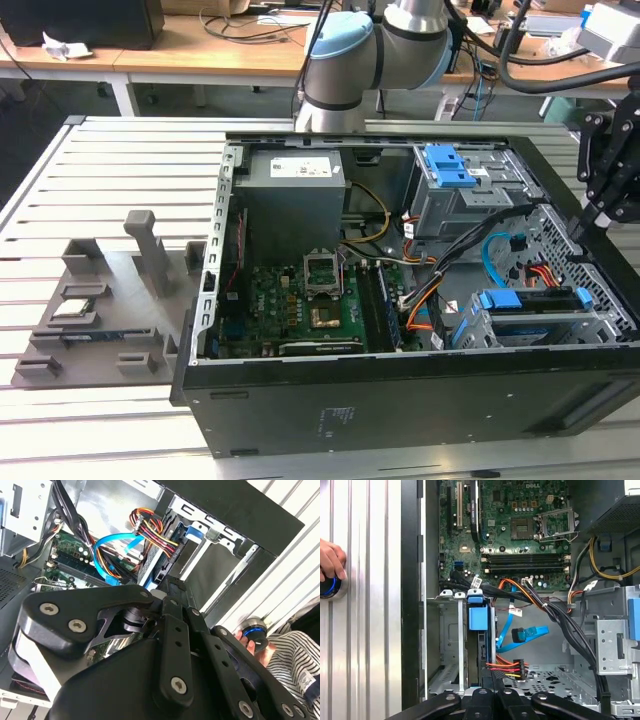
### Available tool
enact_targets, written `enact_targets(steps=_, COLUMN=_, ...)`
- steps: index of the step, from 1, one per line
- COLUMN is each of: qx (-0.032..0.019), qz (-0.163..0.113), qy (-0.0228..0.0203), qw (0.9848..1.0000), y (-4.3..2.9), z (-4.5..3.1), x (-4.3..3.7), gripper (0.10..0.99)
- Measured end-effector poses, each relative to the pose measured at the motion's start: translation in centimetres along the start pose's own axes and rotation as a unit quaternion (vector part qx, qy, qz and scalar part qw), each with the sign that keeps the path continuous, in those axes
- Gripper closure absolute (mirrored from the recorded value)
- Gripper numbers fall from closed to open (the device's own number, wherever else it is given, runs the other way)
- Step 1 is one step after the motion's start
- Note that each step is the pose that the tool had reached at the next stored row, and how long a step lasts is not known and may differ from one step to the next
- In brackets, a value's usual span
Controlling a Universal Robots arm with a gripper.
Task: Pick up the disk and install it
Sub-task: 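Insert the second disk wire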
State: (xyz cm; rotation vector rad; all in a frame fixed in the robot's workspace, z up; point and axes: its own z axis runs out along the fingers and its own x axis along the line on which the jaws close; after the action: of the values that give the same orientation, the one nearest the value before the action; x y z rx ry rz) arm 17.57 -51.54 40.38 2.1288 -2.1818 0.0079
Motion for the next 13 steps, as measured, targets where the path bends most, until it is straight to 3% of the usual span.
enact_targets(steps=7, qx=0.0, qz=0.0, qy=0.0, qw=1.0, y=0.06, z=0.0, x=-0.36, gripper=0.98)
enact_targets(steps=13, qx=0.0, qz=0.0, qy=-0.0001, qw=1.0, y=0.34, z=0.07, x=-1.85, gripper=0.98)
